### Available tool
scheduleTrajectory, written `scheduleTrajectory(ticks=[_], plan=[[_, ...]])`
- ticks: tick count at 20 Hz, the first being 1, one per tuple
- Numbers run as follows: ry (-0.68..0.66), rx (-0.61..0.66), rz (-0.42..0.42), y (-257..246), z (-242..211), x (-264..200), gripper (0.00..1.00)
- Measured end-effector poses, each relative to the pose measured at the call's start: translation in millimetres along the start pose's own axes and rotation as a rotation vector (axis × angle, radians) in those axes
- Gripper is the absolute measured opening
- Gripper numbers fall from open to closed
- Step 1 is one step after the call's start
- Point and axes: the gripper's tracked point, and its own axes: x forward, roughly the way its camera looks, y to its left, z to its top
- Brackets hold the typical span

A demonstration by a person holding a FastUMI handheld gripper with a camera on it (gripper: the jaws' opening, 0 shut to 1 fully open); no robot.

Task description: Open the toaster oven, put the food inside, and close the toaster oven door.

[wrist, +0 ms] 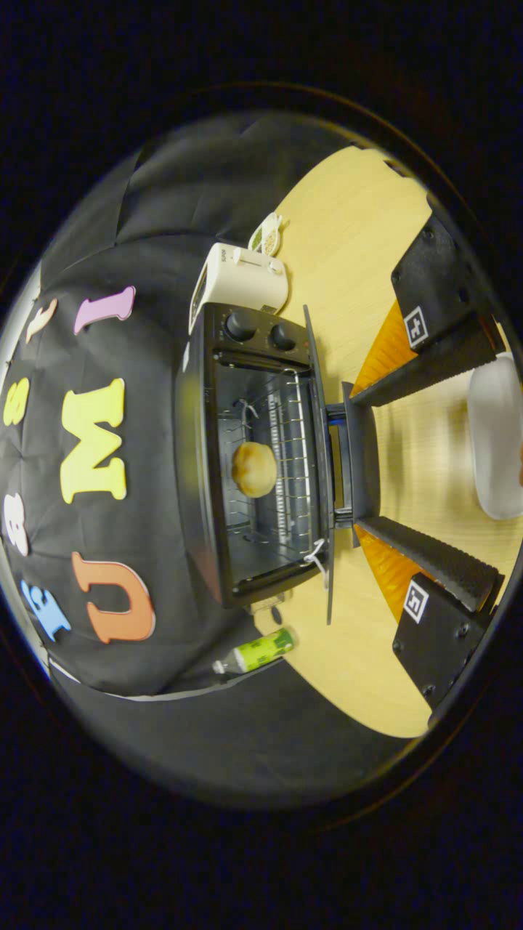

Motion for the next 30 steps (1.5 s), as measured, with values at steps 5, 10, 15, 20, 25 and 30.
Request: scheduleTrajectory(ticks=[5,10,15,20,25,30], plan=[[-0.077,0.003,0.008,-1.3,22.5,-1.3,0.98],[-0.184,-0.03,0.014,-4.7,32.0,-29.0,0.98],[-0.288,-0.111,-0.014,-2.8,36.1,-77.7,0.99],[-0.328,-0.133,-0.019,0.5,27.0,-115.6,1.0],[-0.298,-0.086,0.014,-2.6,27.0,-148.4,1.0],[-0.287,-0.097,-0.002,-13.6,52.6,-195.6,1.0]])
